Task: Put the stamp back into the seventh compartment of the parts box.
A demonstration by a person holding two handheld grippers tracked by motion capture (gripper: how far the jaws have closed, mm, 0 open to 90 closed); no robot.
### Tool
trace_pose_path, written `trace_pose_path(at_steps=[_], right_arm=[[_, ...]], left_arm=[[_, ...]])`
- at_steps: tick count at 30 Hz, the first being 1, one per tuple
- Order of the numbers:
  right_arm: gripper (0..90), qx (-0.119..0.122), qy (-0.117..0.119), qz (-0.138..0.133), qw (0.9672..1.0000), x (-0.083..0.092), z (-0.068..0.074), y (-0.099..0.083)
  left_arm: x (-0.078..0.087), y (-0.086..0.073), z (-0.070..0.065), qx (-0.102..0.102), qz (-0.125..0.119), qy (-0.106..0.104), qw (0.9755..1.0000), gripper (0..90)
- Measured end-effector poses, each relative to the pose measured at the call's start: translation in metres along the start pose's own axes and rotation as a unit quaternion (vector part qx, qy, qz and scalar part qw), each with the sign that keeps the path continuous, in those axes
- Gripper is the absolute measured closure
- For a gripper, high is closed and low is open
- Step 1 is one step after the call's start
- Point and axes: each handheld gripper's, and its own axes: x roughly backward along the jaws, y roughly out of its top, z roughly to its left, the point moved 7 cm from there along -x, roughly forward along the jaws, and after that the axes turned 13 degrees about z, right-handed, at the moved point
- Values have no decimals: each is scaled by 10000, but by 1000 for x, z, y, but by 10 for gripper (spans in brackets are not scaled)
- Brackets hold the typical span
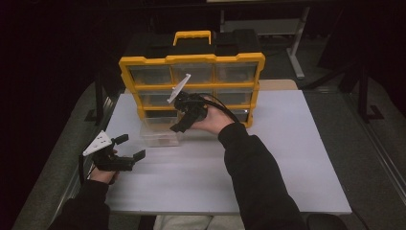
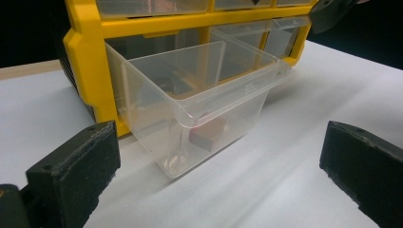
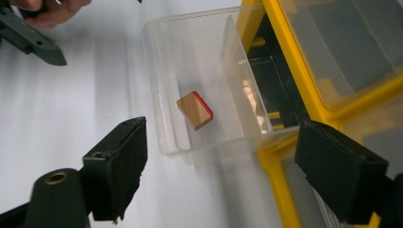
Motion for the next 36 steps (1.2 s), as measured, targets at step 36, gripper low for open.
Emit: trace_pose_path(at_steps=[36], right_arm=[[0, -895, -9, -565, 9944, 31, 0, -75]], left_arm=[[-4, -1, 2, 0, 87, 93, 9999, 0]])
